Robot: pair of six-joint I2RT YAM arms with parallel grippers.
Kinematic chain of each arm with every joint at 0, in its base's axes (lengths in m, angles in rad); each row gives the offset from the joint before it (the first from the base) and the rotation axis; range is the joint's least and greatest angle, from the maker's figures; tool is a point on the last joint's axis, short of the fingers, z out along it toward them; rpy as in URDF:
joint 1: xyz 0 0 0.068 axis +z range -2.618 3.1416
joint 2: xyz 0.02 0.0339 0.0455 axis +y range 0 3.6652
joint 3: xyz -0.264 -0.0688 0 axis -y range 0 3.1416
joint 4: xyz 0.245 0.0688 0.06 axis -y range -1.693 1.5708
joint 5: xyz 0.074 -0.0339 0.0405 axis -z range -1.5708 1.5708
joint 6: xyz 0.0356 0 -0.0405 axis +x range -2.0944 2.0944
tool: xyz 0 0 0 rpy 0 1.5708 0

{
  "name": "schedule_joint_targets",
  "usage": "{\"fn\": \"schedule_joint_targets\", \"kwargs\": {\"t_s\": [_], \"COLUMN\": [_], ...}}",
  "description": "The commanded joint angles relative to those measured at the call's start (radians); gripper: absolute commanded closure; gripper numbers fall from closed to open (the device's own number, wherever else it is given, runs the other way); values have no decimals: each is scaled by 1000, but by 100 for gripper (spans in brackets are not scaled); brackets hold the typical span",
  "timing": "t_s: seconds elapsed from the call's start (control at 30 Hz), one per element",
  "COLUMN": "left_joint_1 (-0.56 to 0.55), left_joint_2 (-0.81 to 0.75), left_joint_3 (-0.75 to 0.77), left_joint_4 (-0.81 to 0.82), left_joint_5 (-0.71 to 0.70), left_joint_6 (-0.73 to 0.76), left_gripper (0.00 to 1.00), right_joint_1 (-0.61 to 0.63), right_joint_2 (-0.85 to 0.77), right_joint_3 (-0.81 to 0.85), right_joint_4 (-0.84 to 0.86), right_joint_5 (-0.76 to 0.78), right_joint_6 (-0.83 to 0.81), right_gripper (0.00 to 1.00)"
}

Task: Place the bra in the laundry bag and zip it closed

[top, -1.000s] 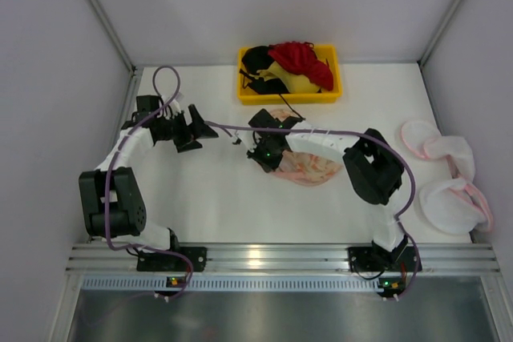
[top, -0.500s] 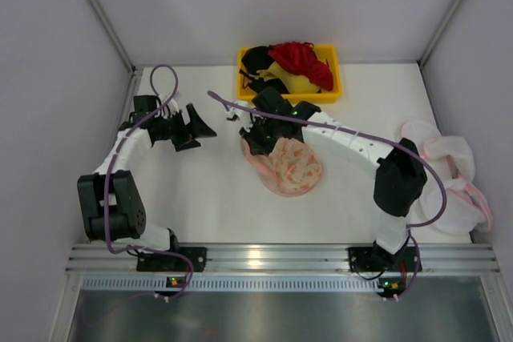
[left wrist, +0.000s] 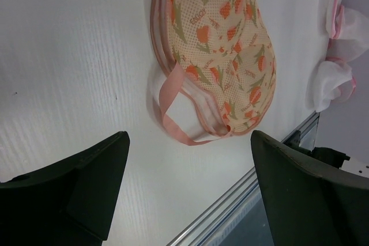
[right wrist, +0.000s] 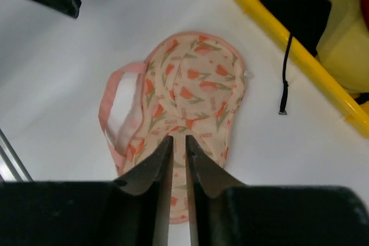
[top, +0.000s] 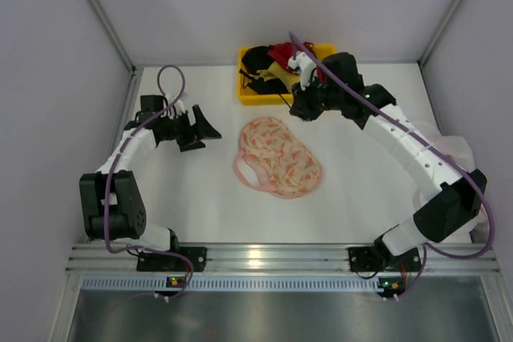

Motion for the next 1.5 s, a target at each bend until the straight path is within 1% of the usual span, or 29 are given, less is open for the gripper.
{"fn": "schedule_joint_targets", "kwargs": {"t_s": [0.0,0.03,0.07,0.1,0.13,0.2,0.23,0.37,0.43,0.53,0.63,0.77,0.83,0.87,0.93,0.97,1.0,1.13,1.17,1.27,1.33,1.43,1.47], "left_joint_1": [4,25,34,45,53,59,63,102,134,171,188,197,198,197,198,198,198,198,200,198,197,192,189], "left_joint_2": [26,36,45,60,65,60,56,49,46,42,37,27,17,16,14,16,17,26,26,28,28,26,26], "left_joint_3": [-6,-8,-5,9,17,30,40,50,50,46,40,30,21,18,18,18,18,21,21,18,15,7,6], "left_joint_4": [83,97,115,115,115,115,115,115,115,115,115,115,115,115,115,115,115,115,115,115,115,115,115], "left_joint_5": [-8,1,12,16,13,6,4,15,19,29,38,41,43,43,40,41,41,46,46,50,58,58,53], "left_joint_6": [-84,-106,-121,-130,-127,-117,-112,-103,-97,-86,-80,-61,-55,-49,-46,-44,-44,-43,-40,-37,-37,-29,-20], "left_gripper": [8,8,8,8,8,6,6,6,5,5,5,5,5,5,5,5,5,6,6,6,7,7,8], "right_joint_1": [131,167,197,259,286,349,369,457,477,501,517,525,528,532,540,549,552,558,555,523,502,443,407], "right_joint_2": [38,54,66,83,130,181,230,340,402,451,506,561,586,594,592,589,585,499,477,398,345,276,258], "right_joint_3": [-63,-80,-96,-111,-110,-95,-93,-85,-70,-68,-70,-70,-70,-74,-79,-74,-68,23,71,158,185,194,182], "right_joint_4": [-38,-28,-11,9,14,34,46,112,118,156,184,209,210,212,215,212,201,151,144,138,147,164,166], "right_joint_5": [-2,9,18,32,35,38,45,87,101,144,196,262,274,289,299,297,293,217,182,126,116,113,115], "right_joint_6": [-82,-92,-102,-116,-121,-122,-129,-147,-153,-153,-164,-173,-181,-181,-181,-179,-176,-117,-104,-49,-12,43,58], "right_gripper": [82,79,73,62,60,49,49,48,48,48,48,52,61,73,89,96,100,100,100,100,100,100,100]}}
